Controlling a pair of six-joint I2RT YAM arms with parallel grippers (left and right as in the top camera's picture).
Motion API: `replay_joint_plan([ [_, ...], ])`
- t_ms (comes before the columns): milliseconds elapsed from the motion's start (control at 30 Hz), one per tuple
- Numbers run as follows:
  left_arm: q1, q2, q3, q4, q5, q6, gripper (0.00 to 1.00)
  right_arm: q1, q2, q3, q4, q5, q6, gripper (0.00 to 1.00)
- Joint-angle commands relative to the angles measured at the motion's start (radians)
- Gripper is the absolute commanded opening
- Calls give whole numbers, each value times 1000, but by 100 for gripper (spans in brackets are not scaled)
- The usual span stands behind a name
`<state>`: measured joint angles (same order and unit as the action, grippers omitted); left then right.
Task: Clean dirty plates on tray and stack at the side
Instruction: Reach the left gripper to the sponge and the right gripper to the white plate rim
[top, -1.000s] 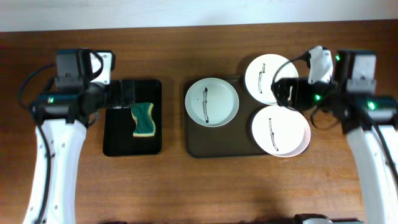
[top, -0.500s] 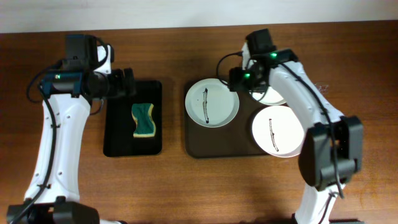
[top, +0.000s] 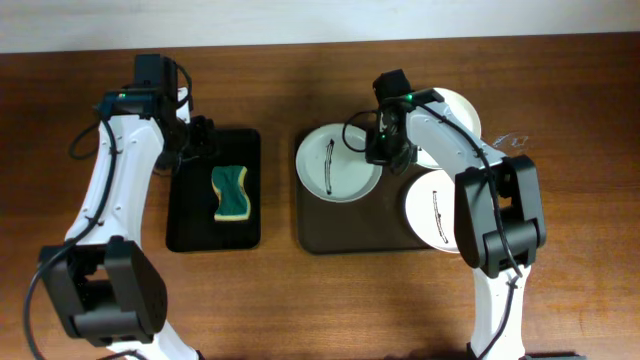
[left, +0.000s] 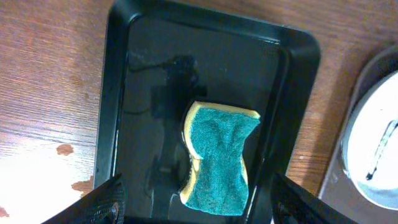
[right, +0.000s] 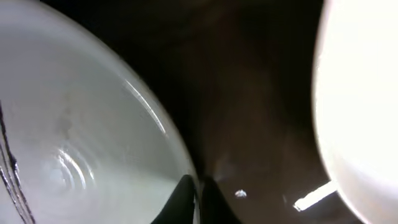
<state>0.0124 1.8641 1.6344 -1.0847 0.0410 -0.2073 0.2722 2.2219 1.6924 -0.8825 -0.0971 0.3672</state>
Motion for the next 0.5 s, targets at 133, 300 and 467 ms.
replay_joint_plan([
  [133, -27, 130, -16, 6, 89, 66, 69, 10, 12, -21, -4, 12, 16, 4],
  [300, -76, 215, -16, -10, 93, 89, 55, 10, 12, -21, -4, 12, 16, 4],
  [467, -79, 298, -16, -36, 42, 17, 47, 10, 12, -21, -5, 12, 16, 4],
])
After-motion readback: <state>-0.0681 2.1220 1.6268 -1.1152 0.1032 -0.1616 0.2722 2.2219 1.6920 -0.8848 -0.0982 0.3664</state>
